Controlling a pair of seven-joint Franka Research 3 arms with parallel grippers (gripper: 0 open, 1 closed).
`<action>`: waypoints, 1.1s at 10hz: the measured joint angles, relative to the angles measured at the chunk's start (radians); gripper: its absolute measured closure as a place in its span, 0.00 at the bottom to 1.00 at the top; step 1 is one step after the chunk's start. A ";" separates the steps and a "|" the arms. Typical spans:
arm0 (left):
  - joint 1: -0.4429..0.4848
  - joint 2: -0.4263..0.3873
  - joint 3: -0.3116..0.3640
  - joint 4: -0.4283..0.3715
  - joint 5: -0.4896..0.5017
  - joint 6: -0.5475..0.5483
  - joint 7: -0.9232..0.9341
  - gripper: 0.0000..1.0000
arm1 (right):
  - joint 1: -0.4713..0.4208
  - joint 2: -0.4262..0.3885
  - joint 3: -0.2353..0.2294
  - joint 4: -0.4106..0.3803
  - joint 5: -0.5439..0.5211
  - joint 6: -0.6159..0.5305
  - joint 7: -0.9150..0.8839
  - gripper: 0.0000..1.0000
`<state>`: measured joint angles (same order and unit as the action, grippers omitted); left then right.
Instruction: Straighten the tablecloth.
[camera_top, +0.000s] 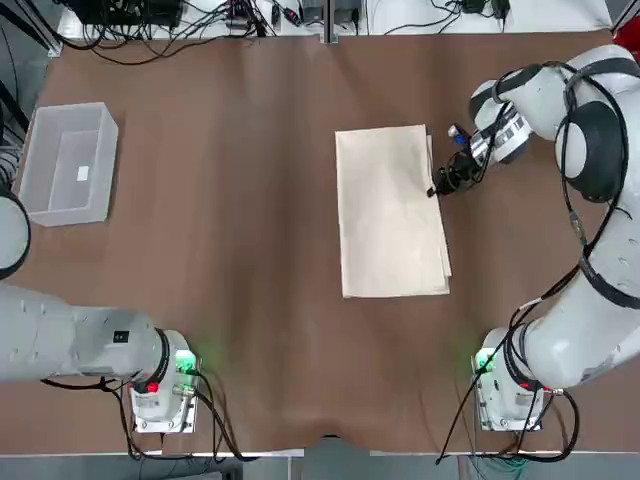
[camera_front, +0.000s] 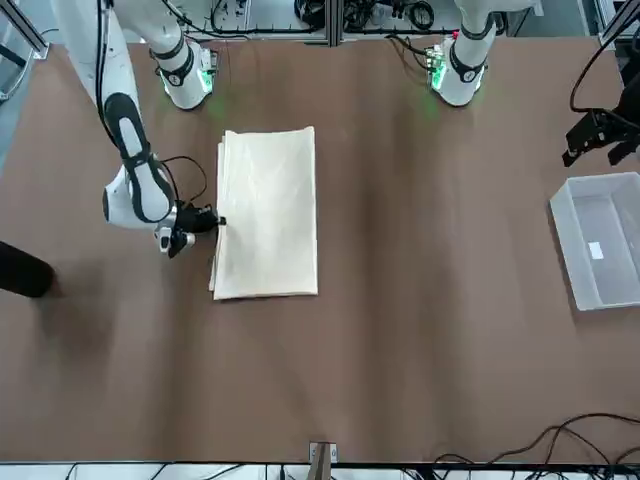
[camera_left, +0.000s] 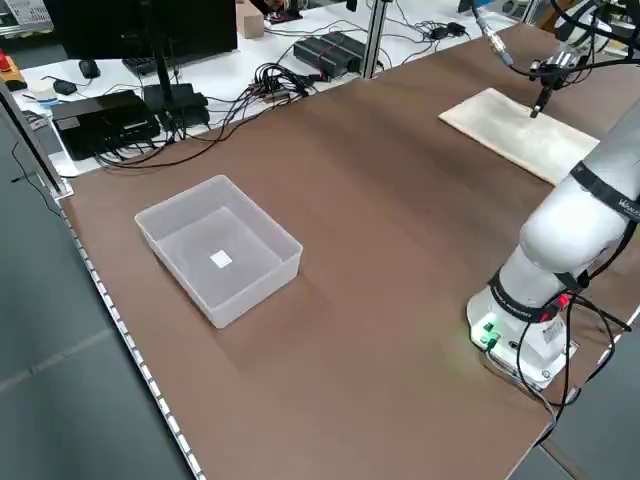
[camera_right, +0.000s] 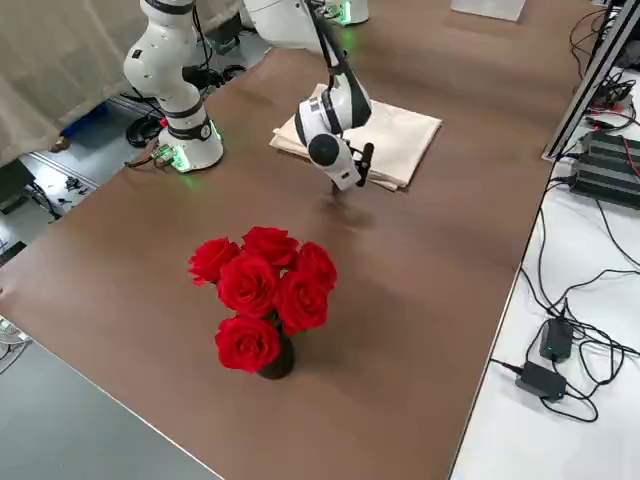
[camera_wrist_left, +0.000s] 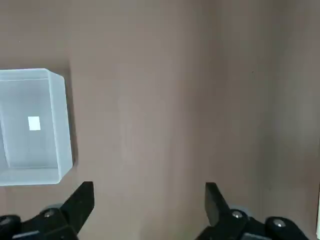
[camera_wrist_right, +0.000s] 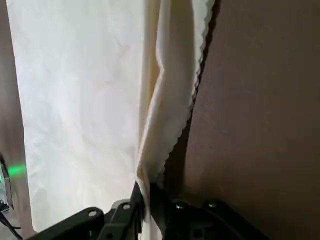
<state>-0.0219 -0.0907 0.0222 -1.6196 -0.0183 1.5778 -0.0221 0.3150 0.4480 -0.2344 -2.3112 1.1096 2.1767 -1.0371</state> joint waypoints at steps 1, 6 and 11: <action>0.000 0.000 0.000 0.000 0.000 0.000 0.000 0.02 | -0.003 0.000 -0.001 0.000 -0.005 -0.003 -0.004 0.92; 0.000 0.000 0.000 0.000 0.000 0.000 0.000 0.02 | -0.051 -0.001 -0.005 -0.001 -0.058 -0.032 -0.018 0.92; 0.000 0.000 0.000 0.000 0.000 0.000 0.000 0.02 | -0.087 -0.001 -0.015 -0.001 -0.104 -0.051 -0.024 0.92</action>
<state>-0.0219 -0.0905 0.0222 -1.6196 -0.0183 1.5778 -0.0221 0.2278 0.4472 -0.2496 -2.3118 1.0053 2.1257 -1.0608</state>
